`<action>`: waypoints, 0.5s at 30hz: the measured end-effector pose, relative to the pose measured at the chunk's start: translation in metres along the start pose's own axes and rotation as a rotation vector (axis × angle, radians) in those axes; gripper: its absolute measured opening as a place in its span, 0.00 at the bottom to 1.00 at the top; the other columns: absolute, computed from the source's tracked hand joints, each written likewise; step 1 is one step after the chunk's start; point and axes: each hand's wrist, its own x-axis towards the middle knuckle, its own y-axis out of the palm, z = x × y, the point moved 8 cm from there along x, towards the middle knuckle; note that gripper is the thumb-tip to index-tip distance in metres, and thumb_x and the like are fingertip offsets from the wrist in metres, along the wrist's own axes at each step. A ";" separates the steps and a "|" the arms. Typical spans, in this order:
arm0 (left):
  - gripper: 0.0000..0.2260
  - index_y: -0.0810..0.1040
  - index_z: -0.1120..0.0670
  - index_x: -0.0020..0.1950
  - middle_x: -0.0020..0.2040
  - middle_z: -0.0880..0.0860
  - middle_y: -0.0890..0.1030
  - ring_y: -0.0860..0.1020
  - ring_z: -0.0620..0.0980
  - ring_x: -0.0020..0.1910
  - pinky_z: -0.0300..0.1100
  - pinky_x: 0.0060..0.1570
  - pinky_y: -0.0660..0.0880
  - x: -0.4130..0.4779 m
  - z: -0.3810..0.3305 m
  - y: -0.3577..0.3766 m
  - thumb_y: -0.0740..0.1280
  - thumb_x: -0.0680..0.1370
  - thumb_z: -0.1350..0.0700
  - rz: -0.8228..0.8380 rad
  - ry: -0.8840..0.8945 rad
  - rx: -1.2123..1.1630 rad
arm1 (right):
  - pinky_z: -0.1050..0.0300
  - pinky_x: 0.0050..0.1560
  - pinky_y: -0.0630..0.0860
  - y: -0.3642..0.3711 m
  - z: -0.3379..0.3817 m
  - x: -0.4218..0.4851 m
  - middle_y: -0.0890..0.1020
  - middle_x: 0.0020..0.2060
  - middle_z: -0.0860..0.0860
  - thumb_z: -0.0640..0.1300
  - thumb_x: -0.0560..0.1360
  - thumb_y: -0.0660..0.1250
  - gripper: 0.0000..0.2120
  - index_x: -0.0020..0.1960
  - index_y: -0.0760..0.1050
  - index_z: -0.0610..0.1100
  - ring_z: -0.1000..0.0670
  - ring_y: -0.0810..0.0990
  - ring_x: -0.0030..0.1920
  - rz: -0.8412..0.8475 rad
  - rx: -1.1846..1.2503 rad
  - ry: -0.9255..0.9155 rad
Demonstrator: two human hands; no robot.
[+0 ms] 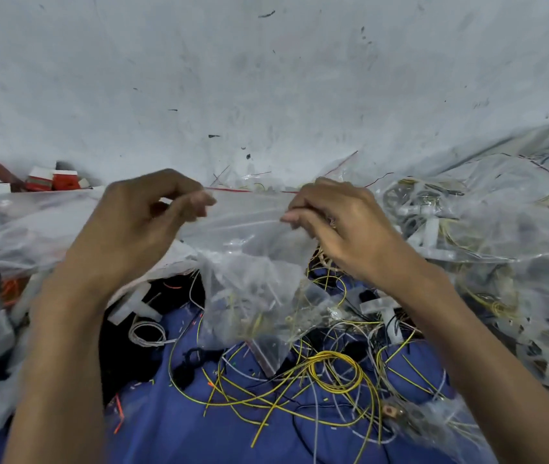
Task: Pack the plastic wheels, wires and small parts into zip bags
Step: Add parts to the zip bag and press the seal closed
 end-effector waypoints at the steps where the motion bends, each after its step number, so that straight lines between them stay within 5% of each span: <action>1: 0.11 0.81 0.45 0.41 0.43 0.40 0.82 0.79 0.35 0.44 0.25 0.43 0.72 -0.003 -0.002 0.008 0.64 0.73 0.40 0.098 -0.013 -0.029 | 0.59 0.41 0.72 -0.001 -0.001 -0.001 0.78 0.31 0.56 0.50 0.77 0.62 0.14 0.39 0.78 0.41 0.54 0.74 0.36 0.004 -0.055 0.042; 4: 0.15 0.84 0.48 0.38 0.48 0.41 0.81 0.77 0.33 0.51 0.28 0.52 0.71 -0.011 -0.002 0.036 0.72 0.65 0.37 0.310 -0.075 -0.057 | 0.49 0.40 0.74 0.003 -0.007 -0.005 0.82 0.34 0.48 0.49 0.77 0.64 0.14 0.41 0.79 0.39 0.47 0.78 0.36 0.001 -0.206 0.173; 8: 0.08 0.82 0.50 0.44 0.48 0.47 0.82 0.81 0.43 0.47 0.38 0.49 0.77 -0.005 -0.012 0.027 0.71 0.70 0.47 0.188 0.027 -0.145 | 0.67 0.35 0.67 -0.017 0.005 -0.002 0.81 0.32 0.50 0.51 0.73 0.69 0.14 0.39 0.80 0.39 0.58 0.72 0.31 -0.078 -0.064 0.148; 13: 0.11 0.79 0.54 0.47 0.45 0.44 0.84 0.82 0.44 0.48 0.30 0.47 0.75 -0.008 0.004 0.018 0.68 0.71 0.49 0.215 -0.040 -0.224 | 0.58 0.58 0.70 -0.016 -0.027 -0.024 0.75 0.55 0.58 0.59 0.67 0.69 0.09 0.41 0.77 0.55 0.59 0.73 0.56 0.323 0.245 0.335; 15: 0.13 0.79 0.55 0.44 0.43 0.45 0.85 0.83 0.46 0.46 0.41 0.51 0.77 -0.008 0.013 0.015 0.66 0.68 0.46 0.196 -0.077 -0.145 | 0.60 0.52 0.74 -0.004 -0.036 -0.036 0.78 0.50 0.55 0.51 0.68 0.68 0.04 0.41 0.77 0.52 0.60 0.77 0.50 0.333 0.340 0.405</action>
